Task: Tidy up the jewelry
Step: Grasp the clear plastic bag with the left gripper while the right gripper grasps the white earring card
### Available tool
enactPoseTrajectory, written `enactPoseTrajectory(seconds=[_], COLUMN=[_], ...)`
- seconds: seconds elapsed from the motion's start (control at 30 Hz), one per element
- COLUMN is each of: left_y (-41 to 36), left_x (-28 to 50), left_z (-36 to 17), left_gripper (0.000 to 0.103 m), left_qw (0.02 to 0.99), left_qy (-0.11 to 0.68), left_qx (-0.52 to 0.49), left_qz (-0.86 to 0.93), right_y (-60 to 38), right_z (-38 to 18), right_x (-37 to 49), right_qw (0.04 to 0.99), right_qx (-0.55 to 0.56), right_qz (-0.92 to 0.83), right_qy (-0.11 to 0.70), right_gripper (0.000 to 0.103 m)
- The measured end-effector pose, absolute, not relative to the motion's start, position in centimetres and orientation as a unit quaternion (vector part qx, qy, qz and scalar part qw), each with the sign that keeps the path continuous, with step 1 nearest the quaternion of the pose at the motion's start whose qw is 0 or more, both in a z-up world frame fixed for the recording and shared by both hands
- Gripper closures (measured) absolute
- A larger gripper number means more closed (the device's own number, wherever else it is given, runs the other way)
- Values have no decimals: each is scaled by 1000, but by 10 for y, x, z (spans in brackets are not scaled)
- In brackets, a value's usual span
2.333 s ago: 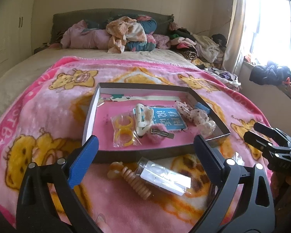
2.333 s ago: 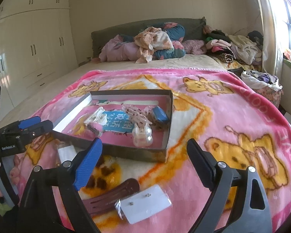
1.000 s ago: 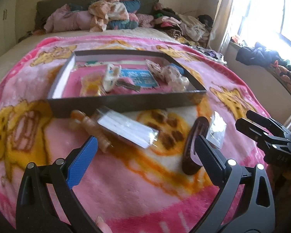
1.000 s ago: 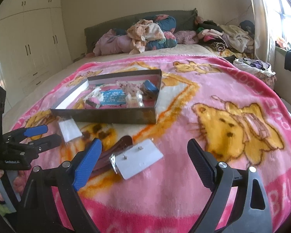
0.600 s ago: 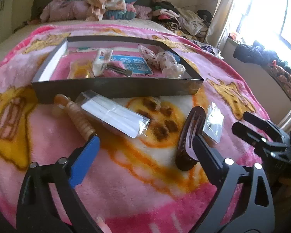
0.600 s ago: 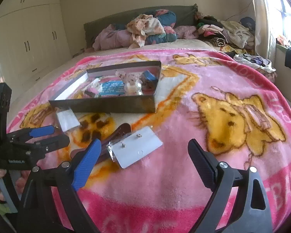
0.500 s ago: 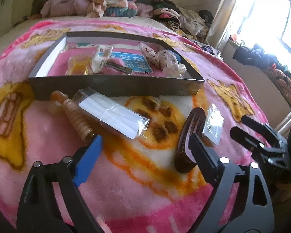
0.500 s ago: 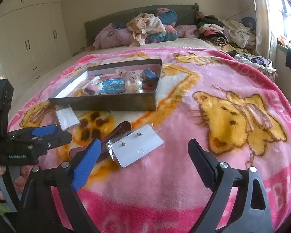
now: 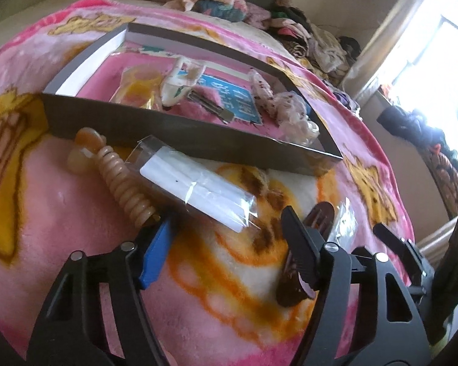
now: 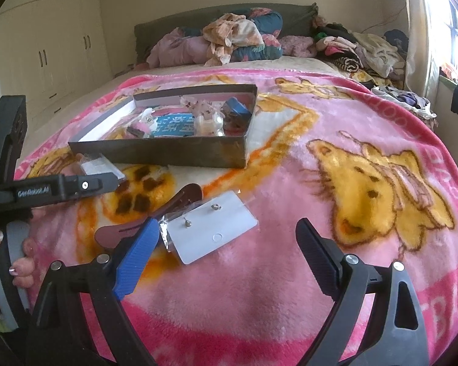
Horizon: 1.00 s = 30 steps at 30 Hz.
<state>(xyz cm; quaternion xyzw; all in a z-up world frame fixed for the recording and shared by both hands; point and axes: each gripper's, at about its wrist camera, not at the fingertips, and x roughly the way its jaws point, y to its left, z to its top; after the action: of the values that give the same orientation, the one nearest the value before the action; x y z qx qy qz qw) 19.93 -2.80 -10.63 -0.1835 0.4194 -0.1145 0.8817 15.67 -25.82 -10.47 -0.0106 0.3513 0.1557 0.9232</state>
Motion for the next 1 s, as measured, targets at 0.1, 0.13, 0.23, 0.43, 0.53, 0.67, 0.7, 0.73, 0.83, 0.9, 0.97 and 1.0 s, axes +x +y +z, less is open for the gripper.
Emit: enactPoseTrajectory(seconds=[0.1,0.13,0.23,0.43,0.53,0.67,0.7,0.73,0.83,0.9,0.97,1.0], left_y=[-27,-26,-22,-16,-14,-14,-15,-16,-18,-20,-23,-25], left_x=[203,204,207,208,207,206,206,205,204,203,201,200], left_z=[-109,-109,-110,-114,-113,-112,-111,-110,-109,-107,-105,-104], left_gripper=[47,48,57,73,77,79,79,79,79,80,80,80], left_qw=[878,877,875,875,877,880,881,882,885,887,890,892], left_qy=[423,423,425,425,422,417,416,416,414,413,408,406], left_qx=[-196,-202,-214,-215,-212,-207,-204,-201,-189,-183,-173,-168], left_qz=[-107,-105,-93,-83,-86,-93,-95,-95,-97,-100,-105,-107], right_y=[-255,-253,-248,-242,-243,-244,-243,-243,-244,-245,-245,-245], right_z=[-107,-108,-112,-119,-122,-125,-125,-126,-124,-123,-124,-123], right_x=[159,160,164,175,181,186,187,187,187,186,184,184], right_qw=[920,919,915,911,908,906,907,907,908,909,909,910], right_qx=[-15,-19,-36,-58,-58,-53,-53,-54,-58,-54,-53,-53], right_qz=[161,163,163,160,159,160,160,161,163,163,163,163], right_qy=[356,359,366,376,383,387,387,386,381,380,379,378], right_gripper=[15,15,15,15,15,15,15,19,38,39,40,40])
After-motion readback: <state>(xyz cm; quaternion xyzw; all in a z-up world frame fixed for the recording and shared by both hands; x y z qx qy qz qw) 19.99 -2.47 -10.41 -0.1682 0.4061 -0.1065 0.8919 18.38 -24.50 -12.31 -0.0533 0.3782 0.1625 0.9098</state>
